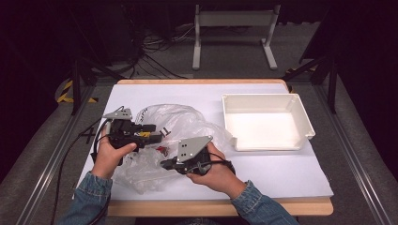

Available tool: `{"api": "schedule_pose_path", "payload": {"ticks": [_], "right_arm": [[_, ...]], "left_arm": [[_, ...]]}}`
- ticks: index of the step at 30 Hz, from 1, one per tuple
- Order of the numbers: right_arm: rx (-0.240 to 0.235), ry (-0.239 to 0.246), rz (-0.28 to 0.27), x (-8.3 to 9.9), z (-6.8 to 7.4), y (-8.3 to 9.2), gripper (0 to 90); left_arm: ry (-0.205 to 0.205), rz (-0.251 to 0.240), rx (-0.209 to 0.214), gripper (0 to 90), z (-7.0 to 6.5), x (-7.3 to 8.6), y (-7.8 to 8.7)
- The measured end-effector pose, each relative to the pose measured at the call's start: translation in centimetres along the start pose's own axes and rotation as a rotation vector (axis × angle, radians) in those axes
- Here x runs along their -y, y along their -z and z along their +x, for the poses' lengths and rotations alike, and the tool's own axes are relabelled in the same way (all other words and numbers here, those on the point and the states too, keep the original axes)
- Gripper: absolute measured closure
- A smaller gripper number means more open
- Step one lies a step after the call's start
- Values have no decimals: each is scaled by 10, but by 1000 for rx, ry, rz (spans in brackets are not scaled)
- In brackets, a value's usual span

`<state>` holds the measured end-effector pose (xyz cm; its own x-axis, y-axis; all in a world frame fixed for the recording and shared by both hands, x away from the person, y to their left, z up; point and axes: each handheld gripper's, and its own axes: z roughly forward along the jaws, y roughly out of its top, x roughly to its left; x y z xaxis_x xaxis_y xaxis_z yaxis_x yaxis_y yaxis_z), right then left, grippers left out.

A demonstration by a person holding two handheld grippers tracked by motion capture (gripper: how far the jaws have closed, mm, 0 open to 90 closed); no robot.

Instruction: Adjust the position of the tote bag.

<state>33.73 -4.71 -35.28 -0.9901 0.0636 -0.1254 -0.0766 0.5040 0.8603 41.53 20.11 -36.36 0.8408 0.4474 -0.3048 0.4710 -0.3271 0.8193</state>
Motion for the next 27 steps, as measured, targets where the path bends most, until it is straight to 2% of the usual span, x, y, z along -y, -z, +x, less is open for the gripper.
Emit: {"api": "schedule_pose_path", "payload": {"ticks": [3,5,7,9,10,12,16,17,20,23,25,27], "right_arm": [[0,4,1,-2,2,-1,900],[1,6,0,-3,3,-1,900],[3,8,0,-4,4,-1,900],[2,6,1,-3,5,-1,900],[3,6,3,-3,5,-1,900],[6,2,4,-1,5,1,900],[9,-10,8,2,4,3,900],[9,-10,8,2,4,3,900],[-3,-9,13,5,5,3,900],[-19,-7,24,7,6,2,900],[-26,-11,28,9,6,1,900],[-37,-19,40,12,5,-1,900]], "left_arm": [[-26,52,-33,326,-2,-4,-11],[-45,95,-33,374,-2,-6,-16],[-87,161,-65,567,-3,-7,-20],[-103,173,-69,807,-3,-7,-21],[-105,176,-63,896,-2,-7,-21],[-107,180,-83,900,0,-8,-19],[-110,132,-139,900,0,-9,-10],[-110,132,-139,900,0,-9,-10],[-88,69,-184,900,5,-7,3],[-53,-15,-220,900,13,-3,19],[-39,-58,-260,900,16,0,28],[-16,-93,-279,900,20,3,36]]}}
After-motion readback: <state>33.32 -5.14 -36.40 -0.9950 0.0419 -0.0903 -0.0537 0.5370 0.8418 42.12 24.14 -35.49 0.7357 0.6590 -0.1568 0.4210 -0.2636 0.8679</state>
